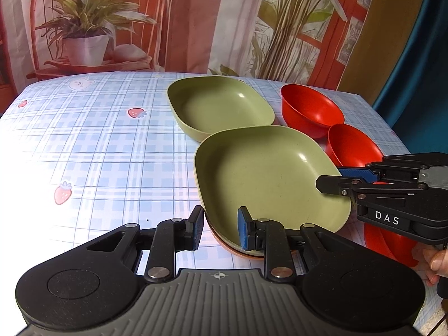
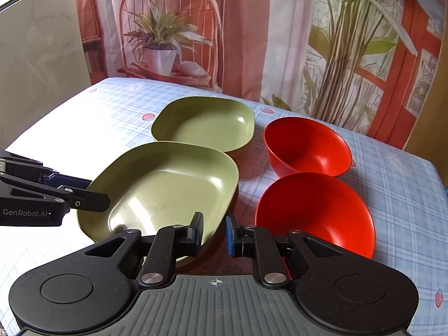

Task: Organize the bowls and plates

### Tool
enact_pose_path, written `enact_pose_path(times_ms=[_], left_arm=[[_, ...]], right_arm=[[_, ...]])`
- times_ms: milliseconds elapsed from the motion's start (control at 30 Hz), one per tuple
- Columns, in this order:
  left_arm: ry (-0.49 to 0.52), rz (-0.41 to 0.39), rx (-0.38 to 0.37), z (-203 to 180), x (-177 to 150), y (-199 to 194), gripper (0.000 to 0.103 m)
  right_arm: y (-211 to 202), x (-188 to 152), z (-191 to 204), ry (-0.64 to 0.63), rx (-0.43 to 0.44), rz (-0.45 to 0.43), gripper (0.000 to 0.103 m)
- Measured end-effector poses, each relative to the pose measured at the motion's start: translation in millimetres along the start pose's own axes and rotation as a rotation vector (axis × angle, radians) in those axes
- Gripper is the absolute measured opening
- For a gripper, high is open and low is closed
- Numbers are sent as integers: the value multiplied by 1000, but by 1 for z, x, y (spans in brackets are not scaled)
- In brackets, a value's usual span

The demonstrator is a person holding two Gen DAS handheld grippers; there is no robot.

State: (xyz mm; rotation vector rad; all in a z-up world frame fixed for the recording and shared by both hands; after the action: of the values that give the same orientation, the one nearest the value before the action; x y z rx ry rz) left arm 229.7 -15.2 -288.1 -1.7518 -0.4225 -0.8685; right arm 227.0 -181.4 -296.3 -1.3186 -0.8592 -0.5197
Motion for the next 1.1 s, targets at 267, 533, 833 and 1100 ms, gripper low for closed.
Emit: enact_pose_path(times_ms=[267, 533, 833, 1100], left_arm=[[4, -12, 19, 4, 1, -3, 26], [9, -49, 41, 13, 15, -14, 27], [3, -75, 59, 19, 31, -18, 27], [-1, -105, 84, 27, 59, -12, 27]], right_arm=[[3, -3, 4, -5, 6, 11, 21], [-6, 4, -6, 12, 1, -22, 22], [-13, 22, -12, 7, 16, -64, 22], [2, 51, -23, 30, 53, -92, 22]])
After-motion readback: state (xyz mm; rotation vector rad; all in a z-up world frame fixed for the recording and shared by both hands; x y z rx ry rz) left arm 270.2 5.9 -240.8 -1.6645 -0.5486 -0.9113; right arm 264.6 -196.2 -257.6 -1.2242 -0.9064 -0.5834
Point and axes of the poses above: each gripper's, at about its wrist camera, not at the fingertips, and y roughly the way its jaws point, z to its left, x to its top, the point moved 6 cm from there along y, roughly the way its jaws point, and after that the axes turned 7 degrees about -z, right-handed, at the moved point
